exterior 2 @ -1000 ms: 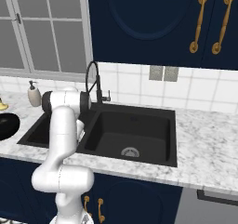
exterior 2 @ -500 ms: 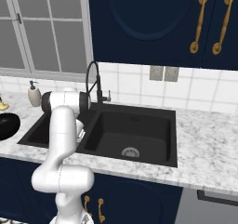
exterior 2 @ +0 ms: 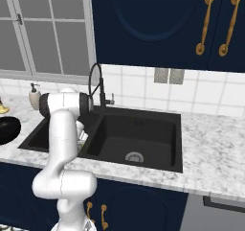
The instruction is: Pick the potato from the sink and place it in the bowl. Then pick the bowl and place it in the microwave. Then close the microwave door and press the start button.
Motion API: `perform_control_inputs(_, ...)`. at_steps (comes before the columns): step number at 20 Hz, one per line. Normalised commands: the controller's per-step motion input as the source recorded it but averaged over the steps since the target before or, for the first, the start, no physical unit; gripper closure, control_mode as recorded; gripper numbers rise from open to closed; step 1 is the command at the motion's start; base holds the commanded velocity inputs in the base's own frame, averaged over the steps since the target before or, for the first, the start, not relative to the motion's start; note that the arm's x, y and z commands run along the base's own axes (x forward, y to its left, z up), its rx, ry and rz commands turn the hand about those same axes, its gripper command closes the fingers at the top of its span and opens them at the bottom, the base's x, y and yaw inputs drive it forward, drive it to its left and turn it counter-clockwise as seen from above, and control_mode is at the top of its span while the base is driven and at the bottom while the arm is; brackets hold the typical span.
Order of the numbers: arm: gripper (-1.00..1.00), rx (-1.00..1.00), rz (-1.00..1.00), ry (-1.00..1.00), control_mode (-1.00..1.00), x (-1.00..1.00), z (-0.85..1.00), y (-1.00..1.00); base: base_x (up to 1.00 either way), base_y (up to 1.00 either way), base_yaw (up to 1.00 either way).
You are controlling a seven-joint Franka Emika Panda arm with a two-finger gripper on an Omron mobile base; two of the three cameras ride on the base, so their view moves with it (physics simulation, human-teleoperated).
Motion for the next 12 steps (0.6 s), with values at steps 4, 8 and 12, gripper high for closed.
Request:
perform_control_inputs(4,1.00,0.00,0.01,-0.18,-1.00,-0.57,0.86,0.19,0.00,0.00,0.00)
perform_control_inputs(8,1.00,0.02,0.00,-0.13,-1.00,-0.61,0.99,0.14,0.00,0.00,0.00)
perform_control_inputs(12,1.00,0.11,0.00,-0.01,-1.00,-0.27,1.00,0.02,0.00,0.00,0.00)
